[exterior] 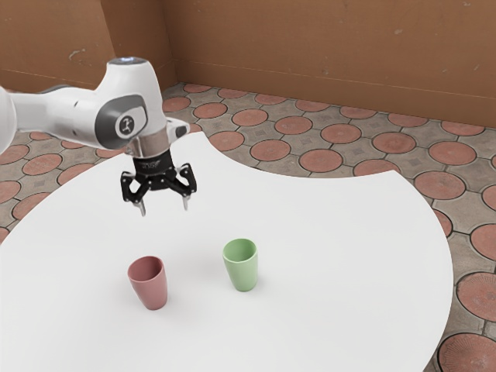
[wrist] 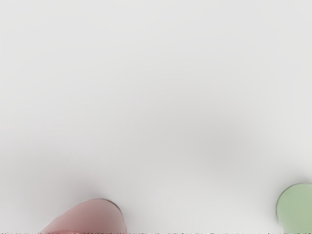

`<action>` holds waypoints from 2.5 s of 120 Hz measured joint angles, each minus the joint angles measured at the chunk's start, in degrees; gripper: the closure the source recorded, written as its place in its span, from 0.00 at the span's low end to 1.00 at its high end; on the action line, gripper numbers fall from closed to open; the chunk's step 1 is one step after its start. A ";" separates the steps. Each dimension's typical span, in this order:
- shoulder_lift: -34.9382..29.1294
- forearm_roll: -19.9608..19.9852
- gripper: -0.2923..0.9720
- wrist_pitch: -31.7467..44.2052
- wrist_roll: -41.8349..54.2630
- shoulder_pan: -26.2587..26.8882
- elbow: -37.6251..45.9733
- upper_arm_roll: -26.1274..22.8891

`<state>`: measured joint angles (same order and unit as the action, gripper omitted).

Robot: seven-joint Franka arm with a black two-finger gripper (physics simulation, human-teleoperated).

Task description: Place the left cup onto the right cup

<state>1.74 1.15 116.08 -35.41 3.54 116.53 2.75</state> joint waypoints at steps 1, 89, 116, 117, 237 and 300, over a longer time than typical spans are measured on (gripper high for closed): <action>-0.05 0.00 0.23 0.05 -0.03 0.01 0.13 0.00; -3.73 0.15 0.23 2.69 -1.39 0.19 6.85 -1.80; -4.65 0.16 0.23 3.54 -1.62 0.21 9.06 -2.12; -4.64 0.16 0.23 3.56 -1.62 0.20 9.09 -2.12; -1.24 1.21 0.23 6.04 -5.55 0.29 10.61 -1.97; -1.30 1.29 0.23 8.05 -6.78 0.25 13.19 -1.95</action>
<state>0.45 2.45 124.13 -42.19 3.78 129.72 0.79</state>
